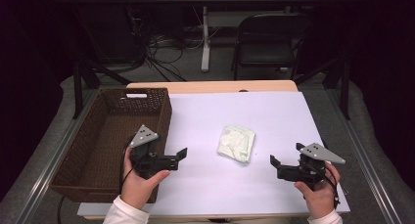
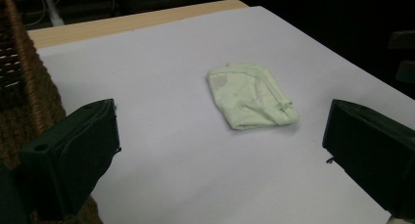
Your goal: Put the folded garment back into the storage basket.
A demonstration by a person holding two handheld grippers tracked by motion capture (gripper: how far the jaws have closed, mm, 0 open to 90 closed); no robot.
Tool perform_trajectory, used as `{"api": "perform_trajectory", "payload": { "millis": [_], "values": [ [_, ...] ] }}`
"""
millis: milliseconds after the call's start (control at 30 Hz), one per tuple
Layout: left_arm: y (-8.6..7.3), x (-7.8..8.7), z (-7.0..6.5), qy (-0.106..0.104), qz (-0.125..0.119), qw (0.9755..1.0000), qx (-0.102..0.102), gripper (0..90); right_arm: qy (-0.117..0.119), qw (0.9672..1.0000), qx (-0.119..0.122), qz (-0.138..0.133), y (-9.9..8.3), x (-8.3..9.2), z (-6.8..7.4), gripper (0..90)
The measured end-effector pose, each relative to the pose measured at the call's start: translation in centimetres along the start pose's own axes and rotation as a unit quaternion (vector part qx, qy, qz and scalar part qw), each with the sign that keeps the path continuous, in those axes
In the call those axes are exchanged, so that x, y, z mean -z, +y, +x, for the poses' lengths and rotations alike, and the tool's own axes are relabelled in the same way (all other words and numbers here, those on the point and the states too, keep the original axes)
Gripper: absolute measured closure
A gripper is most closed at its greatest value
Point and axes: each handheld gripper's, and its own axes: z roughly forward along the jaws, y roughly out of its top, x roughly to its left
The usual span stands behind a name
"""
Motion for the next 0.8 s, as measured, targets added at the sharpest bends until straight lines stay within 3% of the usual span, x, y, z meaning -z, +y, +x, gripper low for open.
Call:
{"api": "perform_trajectory", "payload": {
  "millis": [133,300,667,800],
  "values": [
    [1.0,-0.6,-0.8,-0.007,-0.008,0.9998,-0.014,0.6,0.003,1.0,-0.004,0.002,0.0,-0.1,0.2,0.0],
    [1.9,-1.4,-1.5,-0.018,-0.009,0.9997,-0.017,0.6,0.004,1.0,0.005,0.006,-0.2,-0.1,0.2,0.0],
    [3.0,-3.8,-2.0,-0.042,0.0,0.9991,0.01,0.6,0.003,0.9999,0.014,0.008,-0.4,-0.2,0.2,0.3],
    [3.4,-4.5,-1.9,-0.046,0.002,0.9988,0.015,0.6,0.001,1.0,0.002,0.01,-0.4,-0.3,0.0,0.3]
  ]
}}
